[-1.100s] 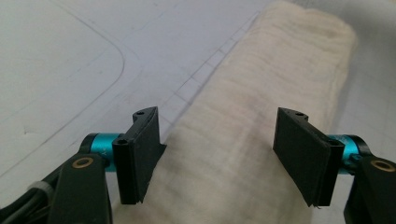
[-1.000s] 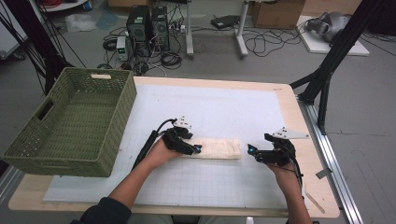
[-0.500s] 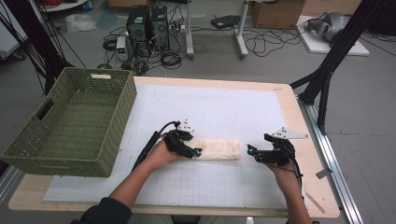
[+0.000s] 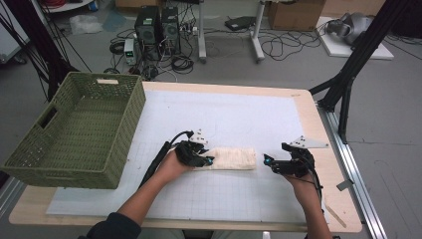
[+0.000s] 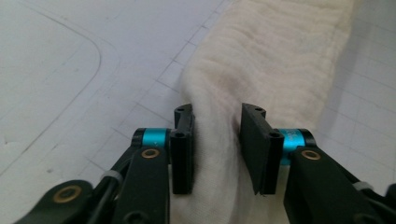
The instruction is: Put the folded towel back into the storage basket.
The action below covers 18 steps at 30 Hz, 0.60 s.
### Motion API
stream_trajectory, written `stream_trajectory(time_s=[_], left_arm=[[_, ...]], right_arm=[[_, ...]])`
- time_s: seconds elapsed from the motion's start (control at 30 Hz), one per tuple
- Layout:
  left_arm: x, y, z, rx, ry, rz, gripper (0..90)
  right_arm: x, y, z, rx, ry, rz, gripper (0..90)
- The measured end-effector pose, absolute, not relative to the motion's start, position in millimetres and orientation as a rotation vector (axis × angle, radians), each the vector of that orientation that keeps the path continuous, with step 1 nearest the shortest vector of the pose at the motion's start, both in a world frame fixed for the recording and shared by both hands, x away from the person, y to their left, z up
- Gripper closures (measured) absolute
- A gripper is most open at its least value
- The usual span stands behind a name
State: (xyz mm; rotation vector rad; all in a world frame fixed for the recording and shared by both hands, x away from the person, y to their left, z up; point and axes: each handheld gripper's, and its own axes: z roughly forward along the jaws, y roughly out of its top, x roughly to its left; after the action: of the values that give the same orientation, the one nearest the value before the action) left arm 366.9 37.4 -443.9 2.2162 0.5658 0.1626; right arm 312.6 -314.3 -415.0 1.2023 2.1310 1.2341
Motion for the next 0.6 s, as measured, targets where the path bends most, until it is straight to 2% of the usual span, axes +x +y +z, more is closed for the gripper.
stream_trajectory(time_s=[0.07,0.13,0.6], left_arm=[[366,38,-445,2.204,0.561,0.149,77.3],[365,38,-445,2.203,0.563,0.145,80.4],[369,50,-435,2.139,0.634,0.077,82.8]], right_arm=[[312,-314,-415,1.201,2.136,1.233,12.4],[313,-313,-415,1.2,2.136,1.233,12.4],[313,-313,-417,1.207,2.139,1.231,12.4]])
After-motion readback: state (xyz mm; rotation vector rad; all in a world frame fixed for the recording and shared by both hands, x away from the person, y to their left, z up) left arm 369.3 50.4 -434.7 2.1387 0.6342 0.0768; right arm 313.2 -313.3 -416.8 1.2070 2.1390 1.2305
